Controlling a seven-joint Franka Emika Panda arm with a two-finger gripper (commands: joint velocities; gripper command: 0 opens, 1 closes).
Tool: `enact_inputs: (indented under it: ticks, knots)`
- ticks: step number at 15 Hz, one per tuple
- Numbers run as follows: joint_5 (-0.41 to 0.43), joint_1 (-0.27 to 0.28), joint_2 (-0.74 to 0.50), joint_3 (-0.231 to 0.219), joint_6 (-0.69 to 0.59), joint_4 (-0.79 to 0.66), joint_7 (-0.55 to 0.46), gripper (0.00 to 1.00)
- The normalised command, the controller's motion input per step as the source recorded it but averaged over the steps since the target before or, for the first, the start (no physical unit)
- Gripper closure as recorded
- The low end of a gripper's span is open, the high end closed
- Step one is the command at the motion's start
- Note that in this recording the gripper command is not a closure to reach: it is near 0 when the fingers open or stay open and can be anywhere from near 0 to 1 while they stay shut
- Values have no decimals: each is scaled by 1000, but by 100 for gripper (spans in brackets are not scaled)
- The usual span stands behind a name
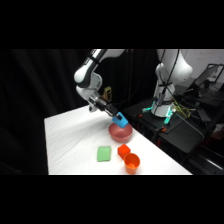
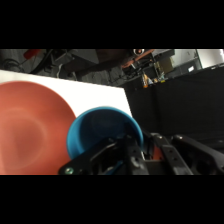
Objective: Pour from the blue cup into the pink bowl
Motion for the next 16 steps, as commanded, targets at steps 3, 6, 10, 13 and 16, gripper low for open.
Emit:
enact_inputs:
  ticks: [3, 6, 10, 13, 16]
  knots:
    - [-125, 147, -280, -38, 291, -67, 220, 28]
    - [-261, 209, -518, -42, 486, -224, 346, 28]
    - [-340, 198, -514, 31, 539, -293, 368, 28]
    - [-378, 154, -365, 75, 633, -278, 314, 28]
    - [-385, 109, -220, 55, 649, -172, 318, 28]
